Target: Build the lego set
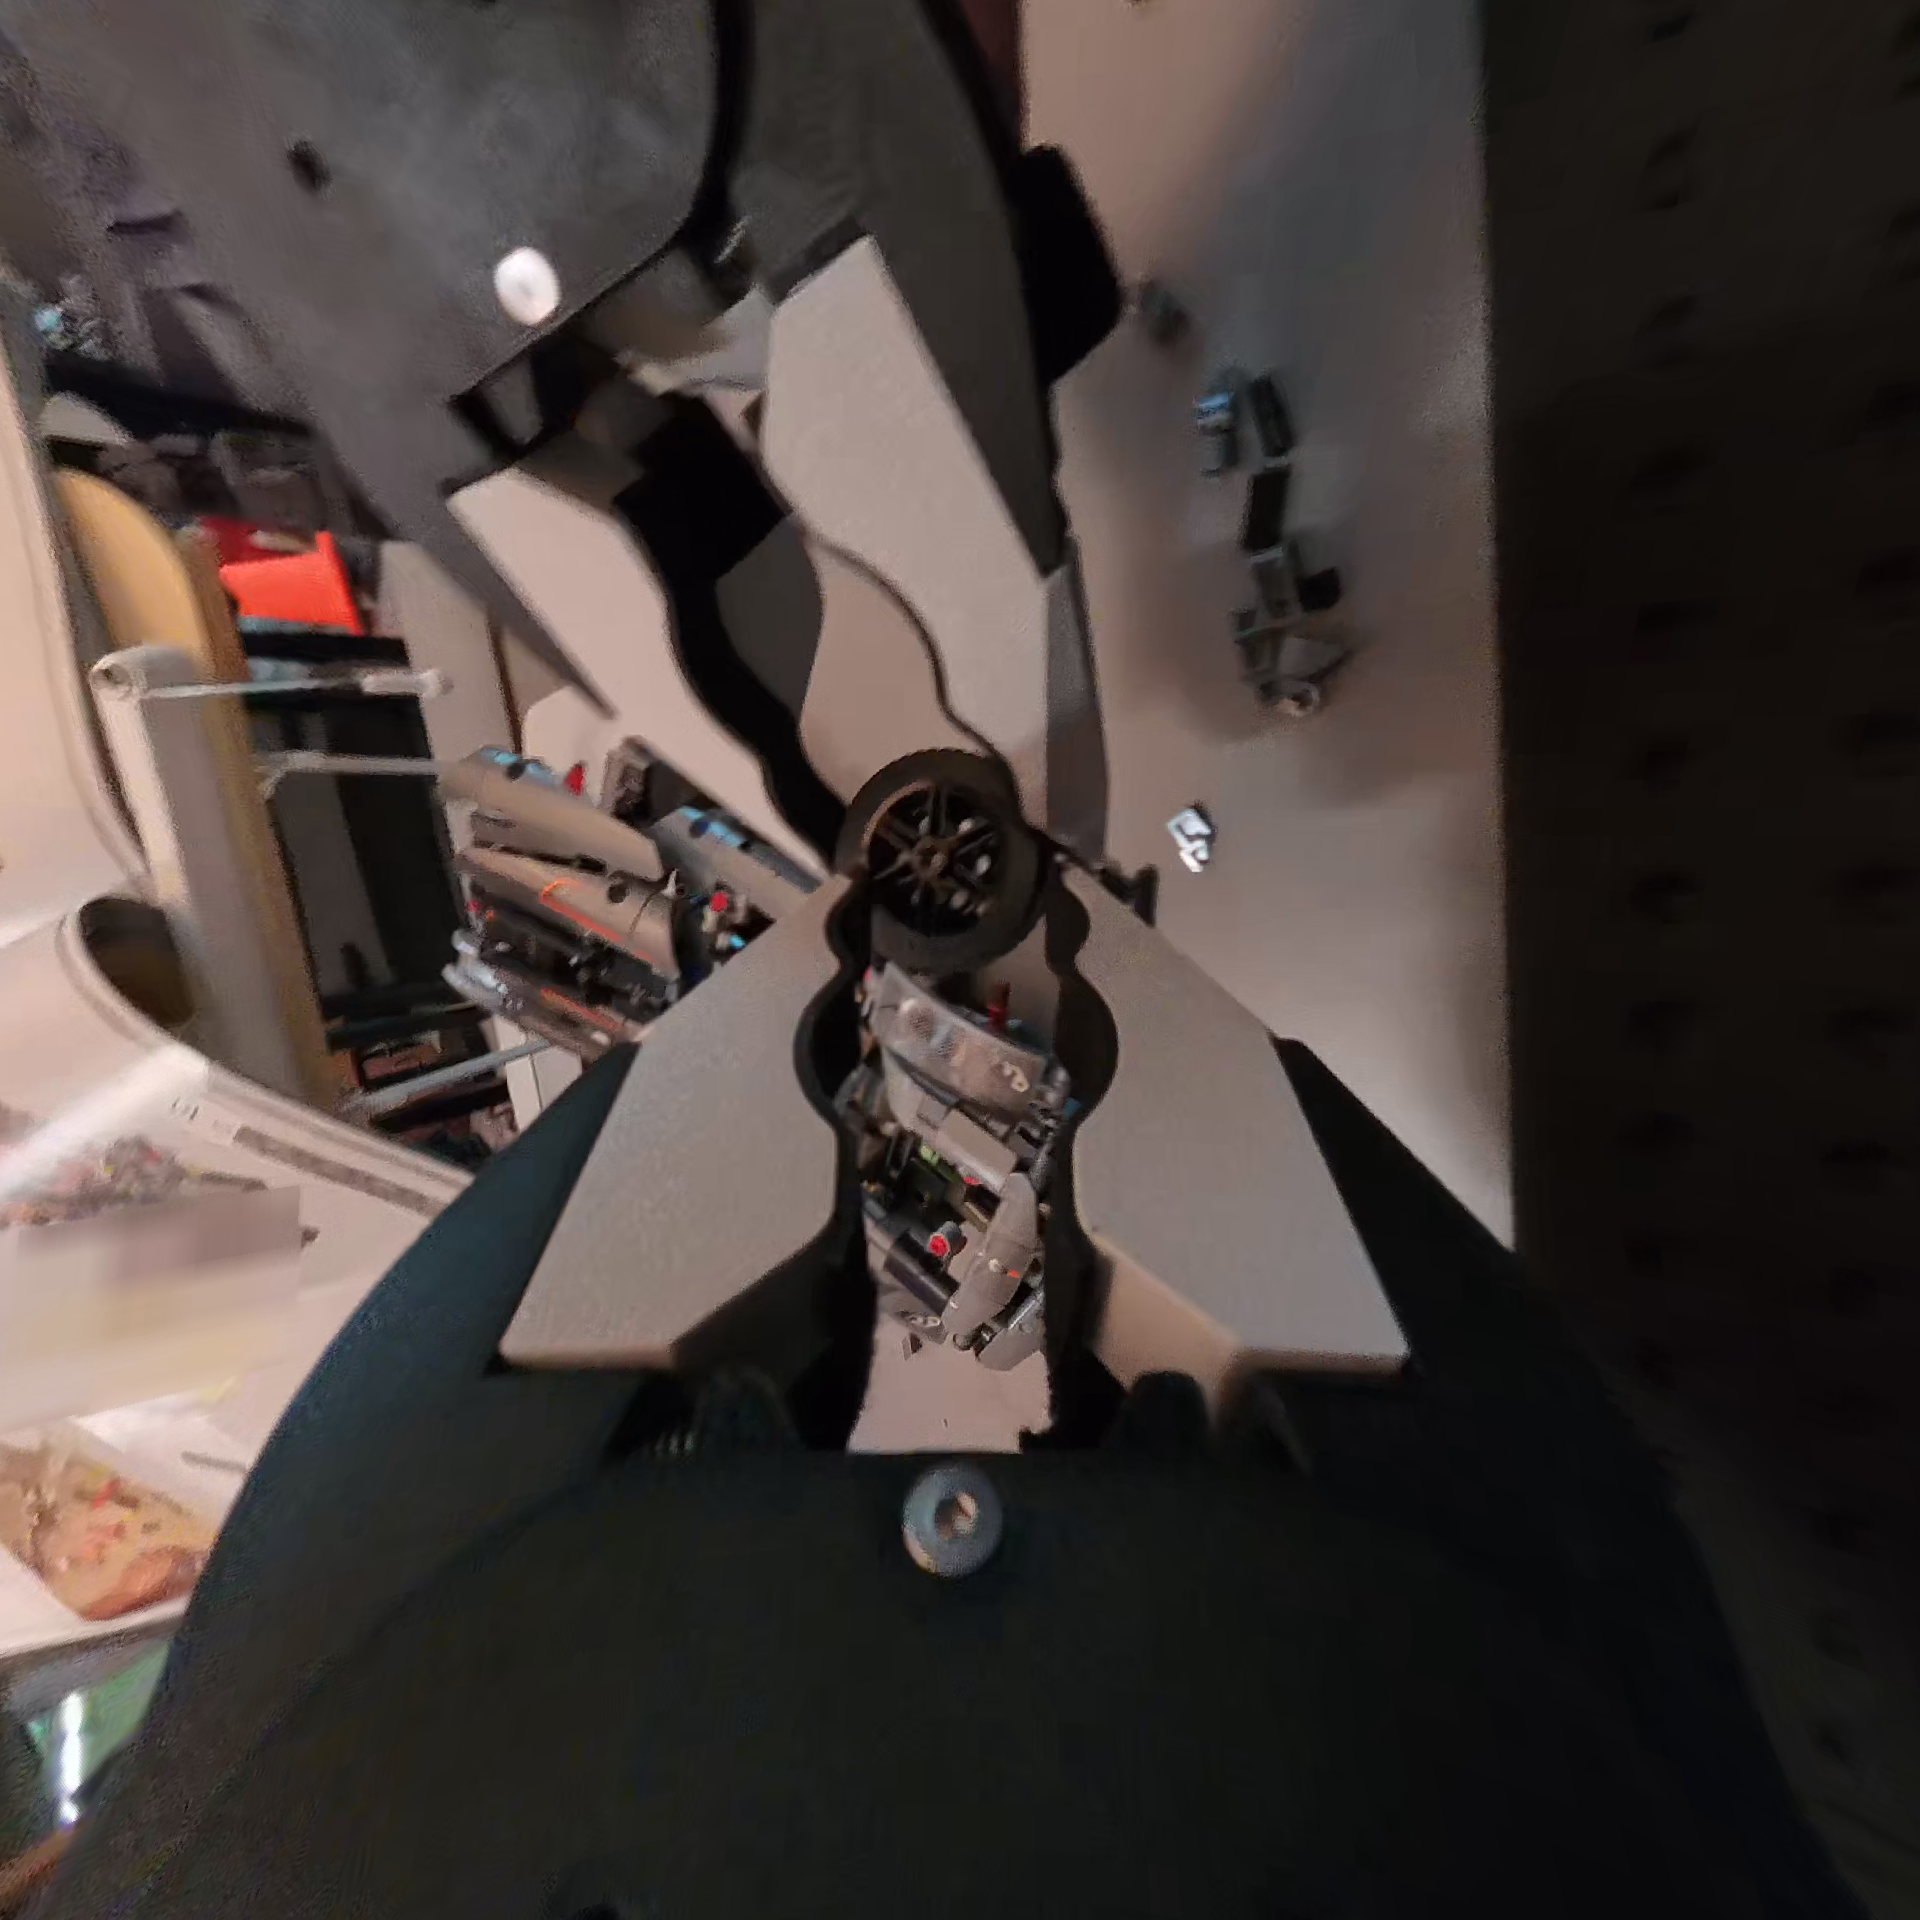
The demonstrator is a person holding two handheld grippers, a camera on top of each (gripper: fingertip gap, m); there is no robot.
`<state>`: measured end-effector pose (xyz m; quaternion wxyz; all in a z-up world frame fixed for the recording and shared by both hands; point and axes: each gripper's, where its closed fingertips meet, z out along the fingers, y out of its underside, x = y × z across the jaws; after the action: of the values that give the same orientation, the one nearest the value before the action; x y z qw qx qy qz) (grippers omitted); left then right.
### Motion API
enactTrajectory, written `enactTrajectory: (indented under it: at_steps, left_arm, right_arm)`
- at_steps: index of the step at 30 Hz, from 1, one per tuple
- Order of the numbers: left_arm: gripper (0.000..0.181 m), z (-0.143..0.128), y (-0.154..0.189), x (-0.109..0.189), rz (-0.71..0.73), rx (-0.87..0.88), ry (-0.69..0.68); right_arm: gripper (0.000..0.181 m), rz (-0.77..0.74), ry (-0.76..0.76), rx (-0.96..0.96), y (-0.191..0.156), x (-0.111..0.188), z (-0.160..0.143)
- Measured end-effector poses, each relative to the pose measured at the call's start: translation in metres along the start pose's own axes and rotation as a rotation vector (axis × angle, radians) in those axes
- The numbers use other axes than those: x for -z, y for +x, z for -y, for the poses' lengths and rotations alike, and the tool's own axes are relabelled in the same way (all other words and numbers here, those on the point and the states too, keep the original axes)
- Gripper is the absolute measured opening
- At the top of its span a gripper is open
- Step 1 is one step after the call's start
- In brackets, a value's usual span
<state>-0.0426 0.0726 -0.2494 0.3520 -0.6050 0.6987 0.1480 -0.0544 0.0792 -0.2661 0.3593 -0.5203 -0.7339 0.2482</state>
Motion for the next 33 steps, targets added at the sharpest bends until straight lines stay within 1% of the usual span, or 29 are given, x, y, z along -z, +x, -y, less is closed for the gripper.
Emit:
enactTrajectory:
  at_steps: [2, 4, 5, 7, 8, 10, 11, 14, 18, 20, 23, 27, 33]
  left_arm:
    - [0.035, -0.009, -0.015, 0.005, 0.048, 0.104, 0.002]
    - [0.039, -0.020, -0.027, 0.012, 0.072, 0.262, 0.034]
    - [0.039, -0.021, -0.028, 0.014, 0.046, 0.363, 0.089]
    - [0.039, -0.010, -0.020, 0.016, -0.091, 0.577, 0.235]
    - [0.040, -0.006, -0.018, 0.017, -0.140, 0.652, 0.288]
    - [0.034, -0.005, -0.015, 0.015, -0.203, 0.758, 0.333]
    - [0.031, -0.002, -0.011, 0.013, -0.252, 0.787, 0.353]
    - [0.026, -0.003, -0.008, 0.008, -0.278, 0.842, 0.364]
    - [0.016, -0.005, -0.010, 0.008, -0.347, 0.960, 0.412]
    - [0.015, -0.005, -0.011, 0.009, -0.347, 0.956, 0.426]
    - [0.016, -0.003, -0.012, 0.011, -0.355, 0.967, 0.452]
    - [0.016, -0.001, -0.008, 0.013, -0.446, 1.014, 0.487]
    - [0.014, -0.004, -0.011, 0.008, -0.359, 1.031, 0.446]
  right_arm:
    - [0.045, -0.036, 0.038, -0.012, 0.008, 0.006, 0.002]
    - [0.045, -0.060, 0.083, 0.017, 0.011, 0.012, 0.008]
    - [0.045, -0.077, 0.100, 0.044, 0.011, 0.014, 0.011]
    - [0.045, -0.125, 0.108, 0.105, 0.012, 0.016, 0.016]
    - [0.044, -0.147, 0.104, 0.138, 0.012, 0.016, 0.018]
    - [0.044, -0.201, 0.092, 0.214, 0.012, 0.016, 0.021]
    - [0.044, -0.223, 0.081, 0.252, 0.011, 0.016, 0.022]
    - [0.045, -0.276, 0.036, 0.345, 0.009, 0.014, 0.020]
    - [0.046, -0.306, -0.007, 0.386, 0.011, 0.011, 0.015]
    - [0.046, -0.321, -0.016, 0.414, 0.011, 0.012, 0.015]
    - [0.045, -0.317, 0.009, 0.420, 0.009, 0.015, 0.019]
    - [0.045, -0.321, -0.004, 0.458, 0.006, 0.015, 0.019]
    - [0.046, -0.394, -0.094, 0.505, 0.014, 0.011, 0.011]
